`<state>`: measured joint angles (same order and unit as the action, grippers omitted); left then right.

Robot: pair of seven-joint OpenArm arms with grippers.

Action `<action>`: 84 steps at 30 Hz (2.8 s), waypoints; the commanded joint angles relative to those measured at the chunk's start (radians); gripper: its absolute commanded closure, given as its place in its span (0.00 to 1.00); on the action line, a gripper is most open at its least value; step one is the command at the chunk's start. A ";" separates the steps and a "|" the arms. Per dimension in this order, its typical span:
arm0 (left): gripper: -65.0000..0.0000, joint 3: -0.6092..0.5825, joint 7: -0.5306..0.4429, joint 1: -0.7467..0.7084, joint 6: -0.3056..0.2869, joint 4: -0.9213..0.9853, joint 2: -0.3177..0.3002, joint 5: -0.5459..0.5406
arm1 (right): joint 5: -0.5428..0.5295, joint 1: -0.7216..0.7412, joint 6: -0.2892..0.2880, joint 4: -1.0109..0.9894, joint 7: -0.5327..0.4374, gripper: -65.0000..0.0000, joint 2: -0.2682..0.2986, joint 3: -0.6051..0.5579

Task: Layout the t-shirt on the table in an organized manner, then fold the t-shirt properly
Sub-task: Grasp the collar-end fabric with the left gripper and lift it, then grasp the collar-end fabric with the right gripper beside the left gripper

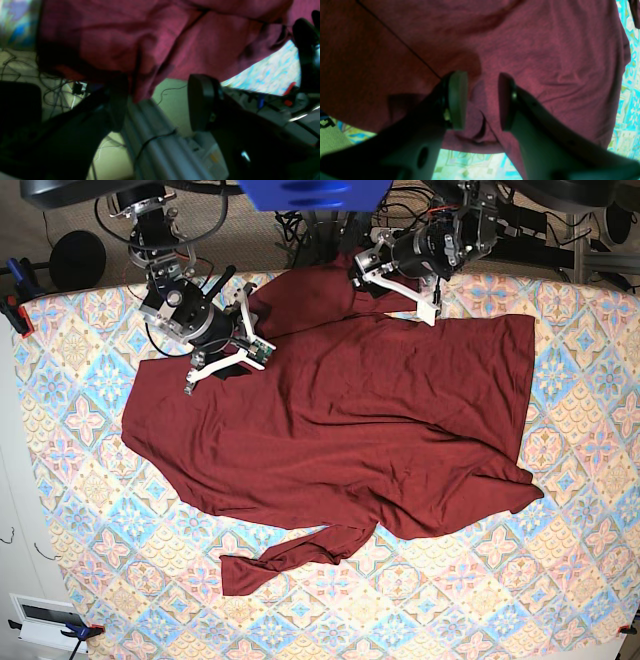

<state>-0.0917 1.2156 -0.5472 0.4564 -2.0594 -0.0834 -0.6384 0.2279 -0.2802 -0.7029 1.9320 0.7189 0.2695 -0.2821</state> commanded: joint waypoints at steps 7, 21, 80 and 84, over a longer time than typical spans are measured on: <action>0.46 -0.003 -0.007 0.039 -0.003 0.033 0.001 -0.008 | -0.011 0.009 0.005 0.020 -0.017 0.69 0.006 0.004; 0.46 -0.012 -0.007 0.100 -0.001 0.145 0.015 0.036 | -0.011 0.009 0.005 0.022 -0.017 0.69 0.006 0.004; 1.00 0.174 -0.233 -0.040 -0.006 -0.034 -0.233 -0.363 | -0.011 0.068 0.005 -0.042 -0.011 0.69 0.030 0.077; 1.00 0.172 -0.233 -0.040 -0.006 -0.034 -0.233 -0.364 | -0.011 0.068 0.005 -0.084 -0.011 0.69 0.030 0.070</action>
<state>0.0799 0.9833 -0.5842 0.4568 -2.0777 -0.3107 -0.9924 0.2207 -0.2207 -0.7029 1.8366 0.7185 0.2943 -0.2157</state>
